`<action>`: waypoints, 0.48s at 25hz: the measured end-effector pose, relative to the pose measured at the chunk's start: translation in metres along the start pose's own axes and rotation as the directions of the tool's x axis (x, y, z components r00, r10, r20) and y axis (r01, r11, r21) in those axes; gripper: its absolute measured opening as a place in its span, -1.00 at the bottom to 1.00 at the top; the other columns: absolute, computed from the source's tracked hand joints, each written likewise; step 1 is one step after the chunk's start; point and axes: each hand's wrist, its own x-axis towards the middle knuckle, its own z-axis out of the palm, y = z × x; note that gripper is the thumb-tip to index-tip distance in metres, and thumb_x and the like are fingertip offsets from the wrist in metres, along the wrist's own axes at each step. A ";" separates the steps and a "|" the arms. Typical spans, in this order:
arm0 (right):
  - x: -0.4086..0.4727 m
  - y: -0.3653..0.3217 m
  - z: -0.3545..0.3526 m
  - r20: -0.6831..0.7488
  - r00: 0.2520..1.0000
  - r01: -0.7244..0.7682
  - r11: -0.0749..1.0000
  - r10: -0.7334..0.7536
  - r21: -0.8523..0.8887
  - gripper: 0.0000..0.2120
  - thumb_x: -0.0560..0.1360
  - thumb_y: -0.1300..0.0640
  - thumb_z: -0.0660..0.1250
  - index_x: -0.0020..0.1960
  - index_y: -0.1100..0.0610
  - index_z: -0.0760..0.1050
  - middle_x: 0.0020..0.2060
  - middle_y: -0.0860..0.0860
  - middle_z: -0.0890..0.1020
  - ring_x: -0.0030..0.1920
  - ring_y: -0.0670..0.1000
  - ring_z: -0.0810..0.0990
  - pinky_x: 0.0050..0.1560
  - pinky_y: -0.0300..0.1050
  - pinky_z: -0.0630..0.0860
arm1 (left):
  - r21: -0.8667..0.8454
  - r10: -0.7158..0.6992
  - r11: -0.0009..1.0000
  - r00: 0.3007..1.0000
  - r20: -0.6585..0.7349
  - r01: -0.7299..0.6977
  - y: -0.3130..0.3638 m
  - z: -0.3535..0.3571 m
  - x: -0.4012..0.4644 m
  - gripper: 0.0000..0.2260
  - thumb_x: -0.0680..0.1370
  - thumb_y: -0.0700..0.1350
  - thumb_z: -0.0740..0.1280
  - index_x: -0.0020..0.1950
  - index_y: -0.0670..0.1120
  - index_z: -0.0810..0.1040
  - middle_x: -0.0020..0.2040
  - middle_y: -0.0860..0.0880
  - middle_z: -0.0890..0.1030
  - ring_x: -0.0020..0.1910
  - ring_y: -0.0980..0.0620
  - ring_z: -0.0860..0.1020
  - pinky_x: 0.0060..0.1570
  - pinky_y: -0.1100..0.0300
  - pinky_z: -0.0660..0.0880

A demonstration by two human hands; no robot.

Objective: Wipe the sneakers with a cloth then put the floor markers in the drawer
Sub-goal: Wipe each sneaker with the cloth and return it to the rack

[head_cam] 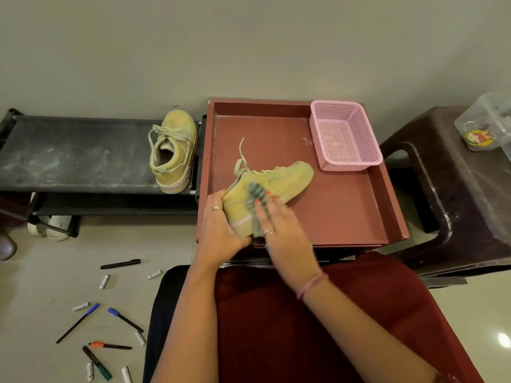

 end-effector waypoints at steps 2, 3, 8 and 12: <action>0.021 0.036 -0.005 0.021 0.973 -0.228 0.973 0.228 -0.019 -0.24 0.43 0.38 0.30 0.52 0.20 0.02 0.50 0.20 0.13 0.50 0.21 0.08 0.47 0.10 0.10 | -0.007 -0.004 1.000 1.000 0.017 0.004 0.001 -0.001 0.000 -0.14 0.10 -0.12 0.56 0.34 -0.03 0.26 0.17 0.06 0.34 0.17 0.01 0.42 0.13 0.04 0.50; 0.030 0.048 -0.009 0.038 0.951 -0.306 0.952 0.306 -0.008 -0.19 0.41 0.40 0.32 0.53 0.18 -0.03 0.51 0.18 0.08 0.52 0.19 0.02 0.48 0.07 0.03 | -0.020 -0.002 1.000 1.000 0.016 0.002 0.003 0.000 0.000 -0.13 0.08 -0.09 0.54 0.33 -0.01 0.25 0.17 0.04 0.35 0.17 0.00 0.43 0.12 0.00 0.51; 0.029 0.000 -0.014 0.113 0.915 -0.404 0.877 0.388 0.259 -0.20 0.43 0.46 0.14 0.54 0.16 -0.16 0.53 0.10 -0.15 0.53 0.09 -0.18 0.52 0.04 -0.04 | -0.027 -0.030 0.999 1.000 -0.005 0.030 0.001 0.001 0.004 -0.10 0.04 -0.02 0.54 0.32 0.03 0.24 0.18 0.05 0.35 0.19 -0.02 0.44 0.13 -0.07 0.50; -0.007 -0.021 -0.012 0.104 0.968 -0.250 0.893 0.228 0.374 -0.18 0.45 0.50 0.16 0.54 0.11 -0.19 0.53 0.07 -0.16 0.53 0.03 -0.15 0.48 -0.16 -0.01 | -0.046 -0.061 0.997 0.998 0.010 0.061 0.000 0.000 0.000 -0.12 0.04 0.03 0.50 0.31 0.10 0.23 0.16 0.09 0.36 0.16 -0.01 0.47 0.06 -0.08 0.54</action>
